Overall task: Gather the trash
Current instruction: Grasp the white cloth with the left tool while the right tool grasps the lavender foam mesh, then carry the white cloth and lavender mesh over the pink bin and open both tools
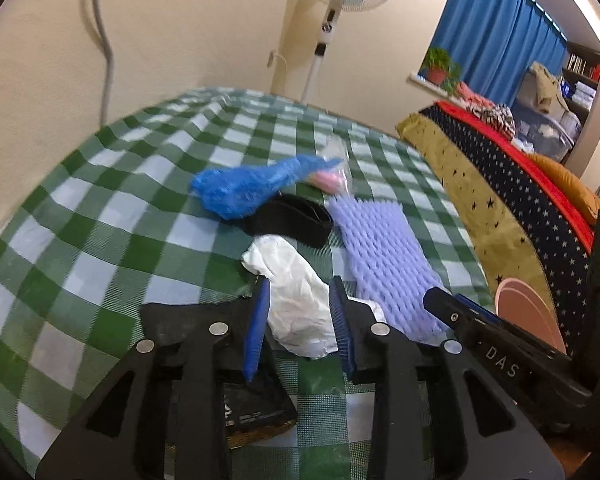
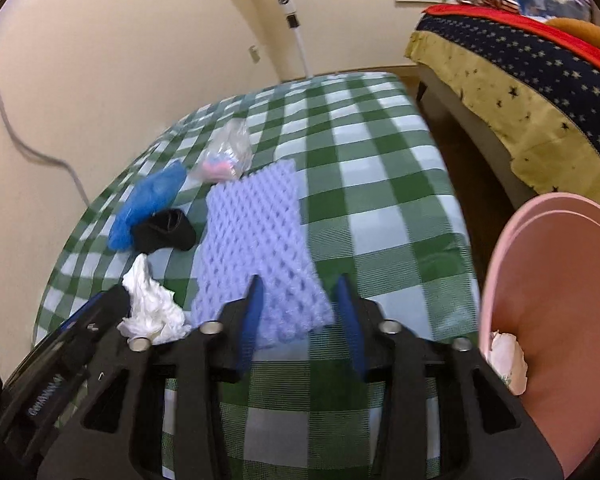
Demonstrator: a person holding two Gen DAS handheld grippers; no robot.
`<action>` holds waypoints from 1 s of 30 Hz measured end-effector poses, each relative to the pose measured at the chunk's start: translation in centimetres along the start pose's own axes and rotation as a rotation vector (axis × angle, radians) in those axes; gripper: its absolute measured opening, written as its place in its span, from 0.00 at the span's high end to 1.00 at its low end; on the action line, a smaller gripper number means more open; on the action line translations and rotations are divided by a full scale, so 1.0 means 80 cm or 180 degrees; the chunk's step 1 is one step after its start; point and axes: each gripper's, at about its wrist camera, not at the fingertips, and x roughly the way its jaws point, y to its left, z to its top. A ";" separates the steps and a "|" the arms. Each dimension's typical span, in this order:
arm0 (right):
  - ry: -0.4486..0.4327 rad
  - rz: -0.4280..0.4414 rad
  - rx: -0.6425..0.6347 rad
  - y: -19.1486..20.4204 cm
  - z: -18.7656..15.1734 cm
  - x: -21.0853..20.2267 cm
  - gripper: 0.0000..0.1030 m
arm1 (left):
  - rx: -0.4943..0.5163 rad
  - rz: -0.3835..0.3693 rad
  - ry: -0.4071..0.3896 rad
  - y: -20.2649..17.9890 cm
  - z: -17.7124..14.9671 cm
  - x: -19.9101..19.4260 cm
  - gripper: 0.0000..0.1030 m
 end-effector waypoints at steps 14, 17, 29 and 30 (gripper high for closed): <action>-0.0266 -0.0125 0.0054 -0.011 0.007 -0.035 0.91 | 0.0024 -0.0083 0.0303 -0.007 -0.015 0.012 0.69; -0.0314 -0.0128 0.0050 -0.010 0.008 -0.045 0.91 | 0.0058 -0.0119 0.0297 -0.009 -0.017 0.009 0.85; -0.0458 -0.0152 -0.0018 -0.001 0.006 -0.091 0.91 | 0.0304 -0.0132 0.0146 -0.030 -0.023 -0.023 0.96; -0.0468 -0.0157 -0.0031 0.000 0.006 -0.094 0.91 | 0.0315 -0.0136 0.0139 -0.031 -0.023 -0.026 0.96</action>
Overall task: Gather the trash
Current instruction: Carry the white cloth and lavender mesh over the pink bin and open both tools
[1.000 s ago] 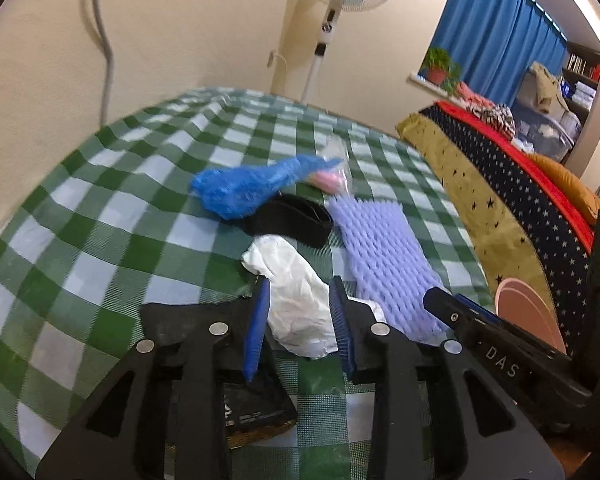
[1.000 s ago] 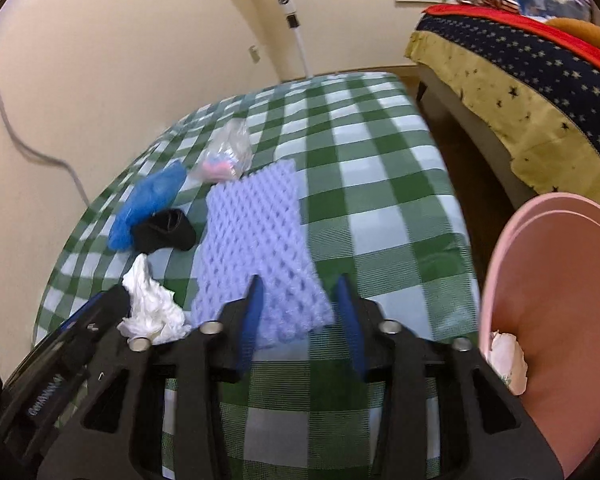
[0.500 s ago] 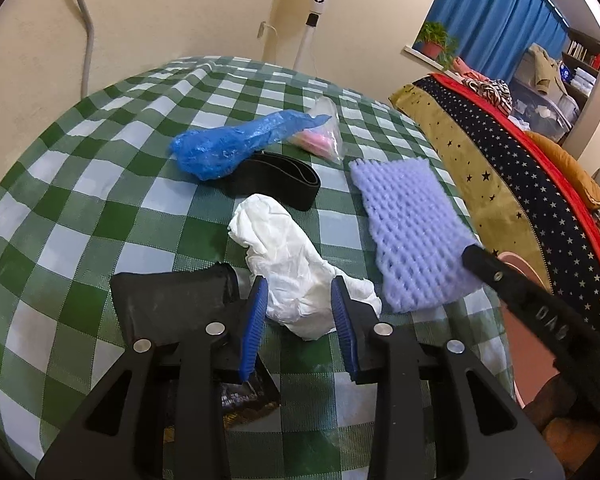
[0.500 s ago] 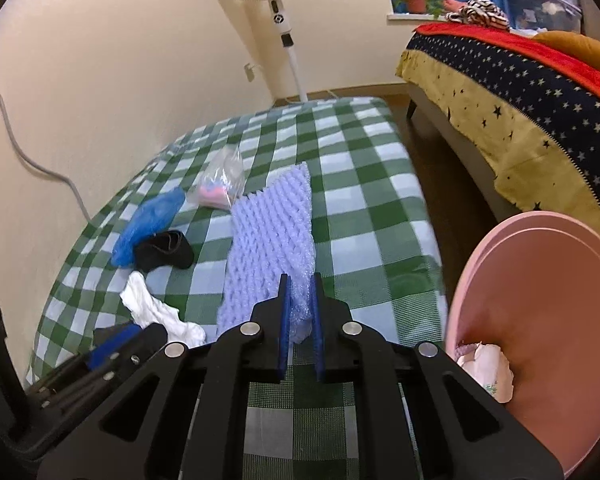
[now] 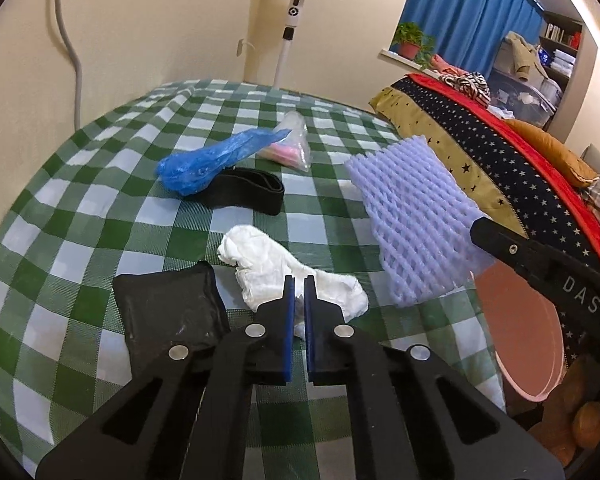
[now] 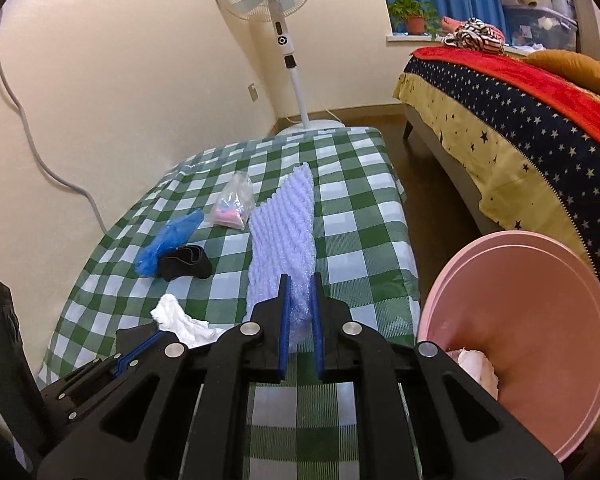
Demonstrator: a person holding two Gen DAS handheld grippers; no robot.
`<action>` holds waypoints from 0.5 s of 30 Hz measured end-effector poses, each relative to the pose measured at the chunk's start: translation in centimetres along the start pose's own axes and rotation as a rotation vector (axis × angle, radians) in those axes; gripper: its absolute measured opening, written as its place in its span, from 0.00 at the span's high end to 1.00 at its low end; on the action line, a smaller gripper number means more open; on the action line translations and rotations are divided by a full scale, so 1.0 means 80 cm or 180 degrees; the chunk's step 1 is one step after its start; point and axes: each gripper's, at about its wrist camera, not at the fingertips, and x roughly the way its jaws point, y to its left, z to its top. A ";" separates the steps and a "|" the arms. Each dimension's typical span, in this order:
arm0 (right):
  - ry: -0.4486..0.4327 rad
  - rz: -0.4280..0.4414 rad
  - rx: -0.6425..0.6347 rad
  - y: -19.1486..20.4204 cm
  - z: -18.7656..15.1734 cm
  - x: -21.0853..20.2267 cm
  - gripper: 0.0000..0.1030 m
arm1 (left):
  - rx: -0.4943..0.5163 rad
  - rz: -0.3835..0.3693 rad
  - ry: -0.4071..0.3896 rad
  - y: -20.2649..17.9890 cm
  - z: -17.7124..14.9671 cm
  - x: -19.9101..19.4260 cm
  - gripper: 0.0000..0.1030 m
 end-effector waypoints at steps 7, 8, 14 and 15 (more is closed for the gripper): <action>-0.0105 -0.0052 -0.0072 0.003 0.003 -0.031 0.91 | 0.0072 -0.0004 -0.0075 -0.009 0.001 -0.019 0.96; -0.0118 -0.0064 -0.0076 0.003 0.003 -0.036 0.91 | 0.0076 -0.0007 -0.0089 -0.010 0.001 -0.023 0.96; -0.0183 -0.0125 -0.0092 -0.002 0.004 -0.060 0.91 | 0.0111 -0.0045 -0.0165 -0.017 0.003 -0.043 0.99; -0.0195 -0.0132 -0.0087 -0.003 0.005 -0.064 0.91 | 0.0116 -0.0048 -0.0174 -0.018 0.003 -0.046 0.99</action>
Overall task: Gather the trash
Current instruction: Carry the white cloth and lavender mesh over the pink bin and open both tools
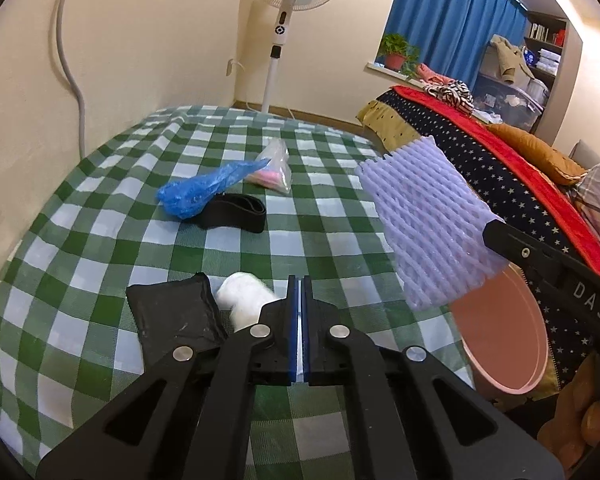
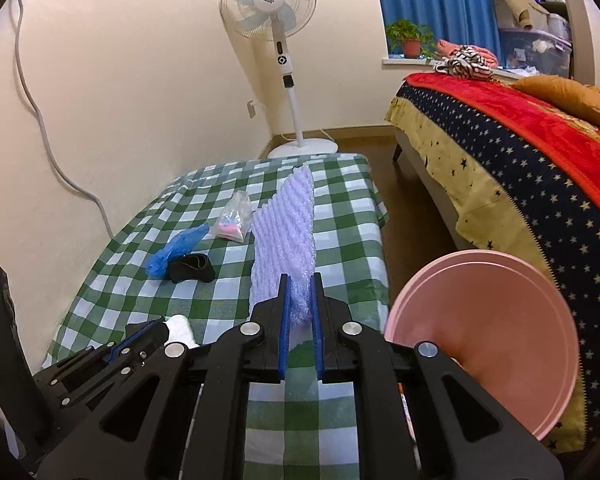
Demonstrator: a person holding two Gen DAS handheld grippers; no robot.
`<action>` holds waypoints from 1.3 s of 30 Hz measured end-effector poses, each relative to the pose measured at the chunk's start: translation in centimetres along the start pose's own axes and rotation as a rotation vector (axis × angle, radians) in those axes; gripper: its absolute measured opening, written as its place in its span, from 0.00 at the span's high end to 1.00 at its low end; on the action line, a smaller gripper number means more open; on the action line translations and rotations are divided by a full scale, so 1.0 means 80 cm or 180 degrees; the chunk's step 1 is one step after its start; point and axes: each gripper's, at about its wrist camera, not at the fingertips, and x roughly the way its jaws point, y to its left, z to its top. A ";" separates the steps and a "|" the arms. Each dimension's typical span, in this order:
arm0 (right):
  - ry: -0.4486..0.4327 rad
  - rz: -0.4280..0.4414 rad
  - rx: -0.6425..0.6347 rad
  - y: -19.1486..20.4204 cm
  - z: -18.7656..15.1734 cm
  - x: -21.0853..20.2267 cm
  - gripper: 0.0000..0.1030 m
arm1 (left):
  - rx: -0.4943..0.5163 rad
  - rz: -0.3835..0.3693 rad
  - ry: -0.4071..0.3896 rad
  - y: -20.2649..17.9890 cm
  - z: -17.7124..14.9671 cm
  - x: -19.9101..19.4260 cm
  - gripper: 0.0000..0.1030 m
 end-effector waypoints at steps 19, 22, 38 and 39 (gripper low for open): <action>-0.0039 -0.0057 0.0026 -0.003 0.000 -0.017 0.91 | -0.0398 -0.0095 0.0415 0.024 -0.035 0.039 0.64; -0.0048 -0.0066 0.0048 -0.007 0.001 -0.018 0.91 | -0.0288 -0.0020 0.0491 0.012 -0.040 0.048 0.64; -0.0143 -0.0116 0.0056 -0.016 0.005 -0.045 0.91 | -0.0191 -0.0080 0.0174 0.003 -0.023 0.011 0.98; -0.0153 -0.0122 0.0056 -0.017 0.005 -0.048 0.91 | -0.0193 -0.0087 0.0170 0.003 -0.022 0.010 0.98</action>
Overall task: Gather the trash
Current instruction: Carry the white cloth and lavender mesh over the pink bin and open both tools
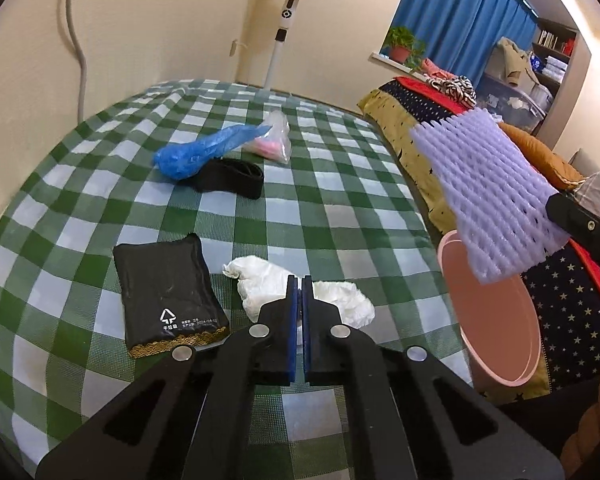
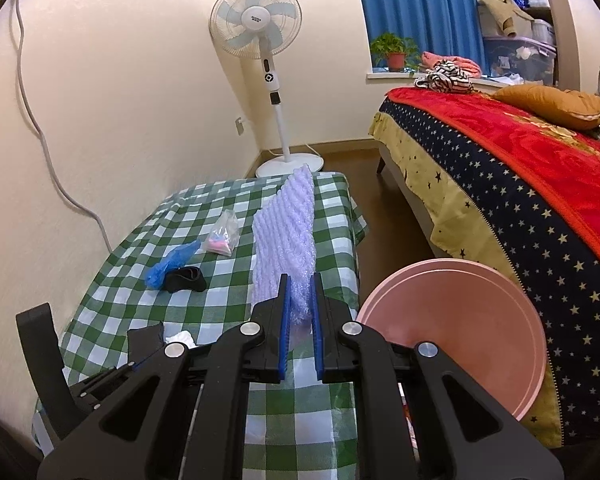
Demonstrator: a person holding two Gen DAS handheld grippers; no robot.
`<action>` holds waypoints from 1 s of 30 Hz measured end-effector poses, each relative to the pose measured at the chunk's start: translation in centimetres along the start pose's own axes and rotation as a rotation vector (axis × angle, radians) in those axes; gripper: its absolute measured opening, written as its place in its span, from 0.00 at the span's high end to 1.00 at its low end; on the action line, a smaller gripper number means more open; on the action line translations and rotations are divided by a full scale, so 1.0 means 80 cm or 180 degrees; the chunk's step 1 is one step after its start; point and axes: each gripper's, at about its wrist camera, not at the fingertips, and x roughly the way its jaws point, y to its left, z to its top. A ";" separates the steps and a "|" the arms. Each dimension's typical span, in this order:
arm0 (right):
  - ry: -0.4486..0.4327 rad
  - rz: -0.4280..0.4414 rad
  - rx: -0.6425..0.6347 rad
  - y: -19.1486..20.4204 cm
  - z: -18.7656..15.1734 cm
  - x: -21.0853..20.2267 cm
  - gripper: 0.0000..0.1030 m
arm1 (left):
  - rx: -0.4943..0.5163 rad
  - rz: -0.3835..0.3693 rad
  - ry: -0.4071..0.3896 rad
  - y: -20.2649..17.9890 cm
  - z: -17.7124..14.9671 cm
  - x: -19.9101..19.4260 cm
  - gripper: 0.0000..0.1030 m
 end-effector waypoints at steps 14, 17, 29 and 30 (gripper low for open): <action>-0.0051 -0.0150 -0.0045 -0.016 0.004 -0.023 0.91 | 0.0041 -0.0162 -0.0225 -0.022 0.018 -0.027 0.99; -0.0053 -0.0208 -0.0036 -0.024 0.006 -0.027 0.91 | 0.0066 -0.0217 -0.0245 -0.033 0.021 -0.029 0.99; -0.0065 -0.0551 0.0072 -0.070 0.014 -0.038 0.91 | 0.0252 -0.0458 -0.0275 -0.096 0.029 -0.020 0.99; -0.0061 -0.0586 0.0076 -0.073 0.015 -0.038 0.91 | 0.0275 -0.0487 -0.0272 -0.104 0.029 -0.018 0.99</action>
